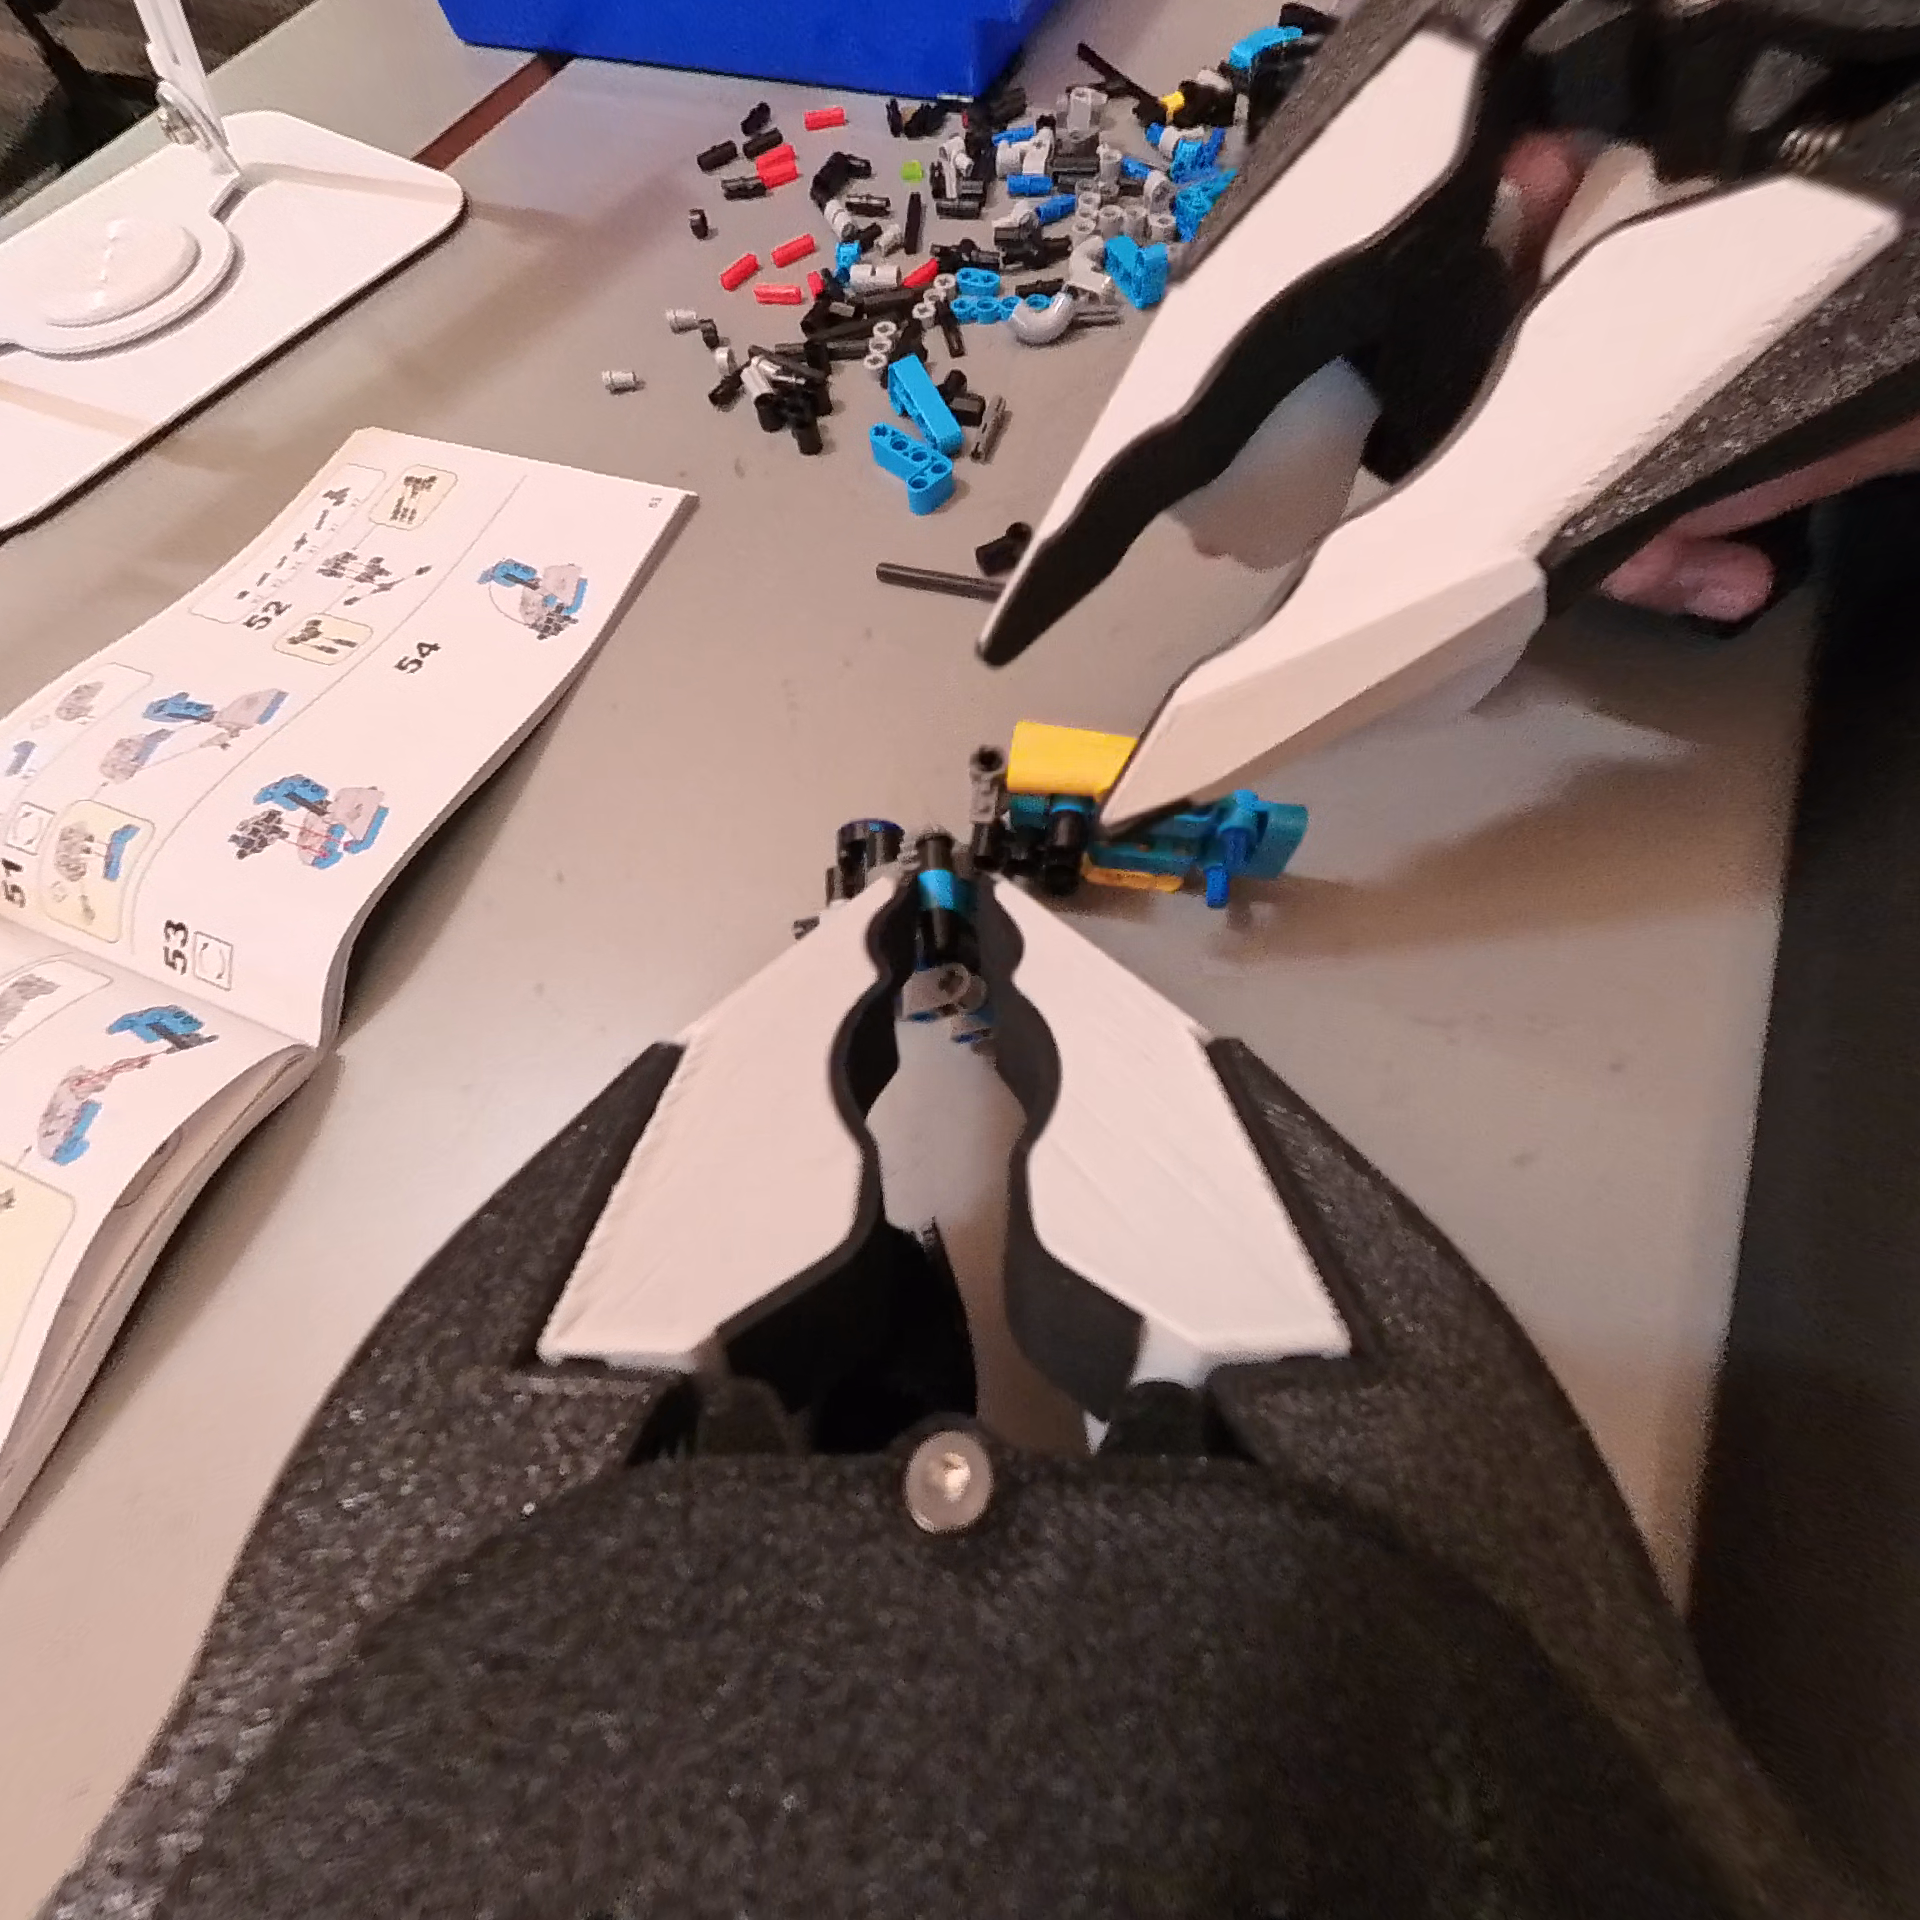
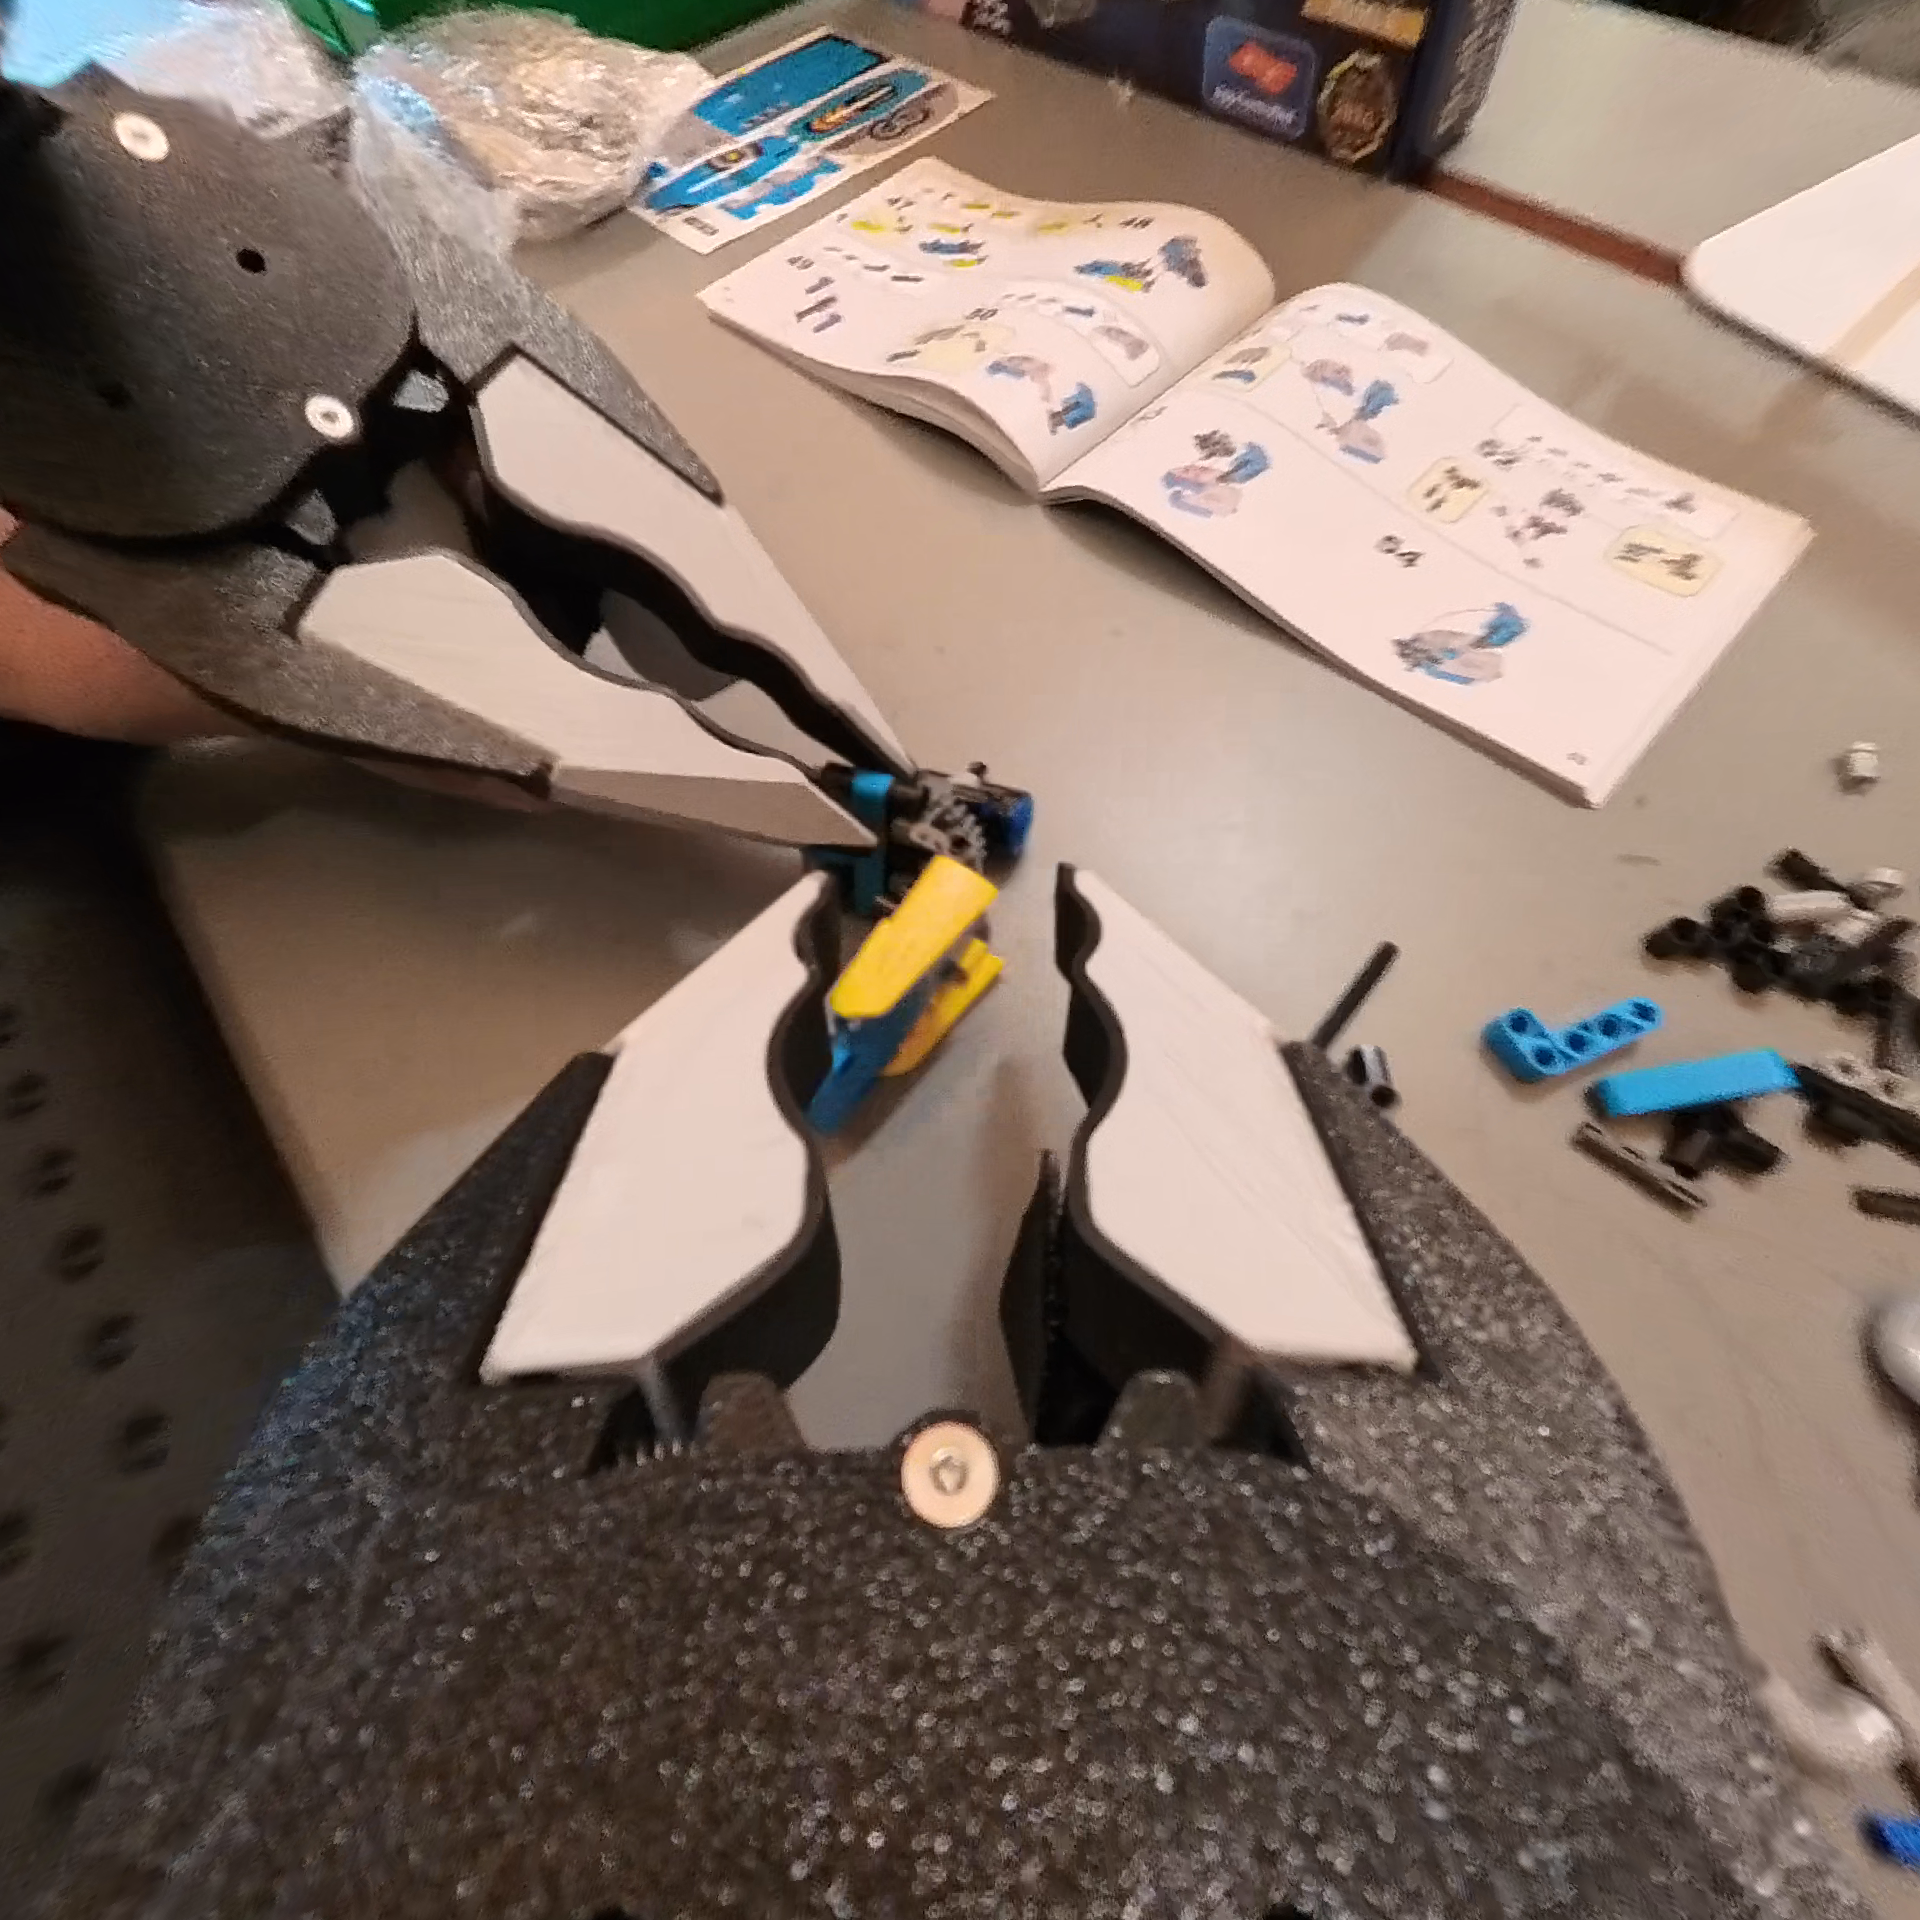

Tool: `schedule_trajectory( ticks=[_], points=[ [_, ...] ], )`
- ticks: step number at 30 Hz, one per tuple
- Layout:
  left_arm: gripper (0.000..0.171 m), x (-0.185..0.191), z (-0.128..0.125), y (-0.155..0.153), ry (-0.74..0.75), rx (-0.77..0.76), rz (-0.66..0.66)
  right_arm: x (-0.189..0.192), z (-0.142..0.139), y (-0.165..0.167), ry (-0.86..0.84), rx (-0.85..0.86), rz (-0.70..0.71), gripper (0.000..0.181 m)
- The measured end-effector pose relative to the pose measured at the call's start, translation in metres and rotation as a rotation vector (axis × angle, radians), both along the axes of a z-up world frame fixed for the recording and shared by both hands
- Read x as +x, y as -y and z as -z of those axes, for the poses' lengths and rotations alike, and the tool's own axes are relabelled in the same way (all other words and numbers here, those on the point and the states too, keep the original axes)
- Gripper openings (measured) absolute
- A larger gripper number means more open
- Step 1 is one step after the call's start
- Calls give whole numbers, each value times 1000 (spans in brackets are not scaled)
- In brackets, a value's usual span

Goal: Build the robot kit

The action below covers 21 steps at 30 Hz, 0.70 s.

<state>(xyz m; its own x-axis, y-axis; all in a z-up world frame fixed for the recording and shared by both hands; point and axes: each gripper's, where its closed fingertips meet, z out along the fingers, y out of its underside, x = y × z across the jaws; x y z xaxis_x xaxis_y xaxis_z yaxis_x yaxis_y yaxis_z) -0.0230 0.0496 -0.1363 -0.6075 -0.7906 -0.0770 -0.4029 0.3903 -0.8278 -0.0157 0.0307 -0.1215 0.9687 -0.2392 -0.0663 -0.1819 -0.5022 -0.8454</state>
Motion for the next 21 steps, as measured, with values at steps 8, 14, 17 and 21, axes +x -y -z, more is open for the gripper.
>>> schedule_trajectory(
  ticks=[8,14,17,21],
  points=[
    [39,-9,-5,-9,-29,-67,73,-10,0,17,2,20,98,53],
    [42,-15,0,-12,-181,-206,99,-14,16,10,35,-75,88,49],
    [42,-14,7,-3,-187,-163,83,-7,22,10,71,-125,136,31],
    [21,-9,10,0,-138,-83,65,-3,23,10,55,-128,155,23]
  ],
)
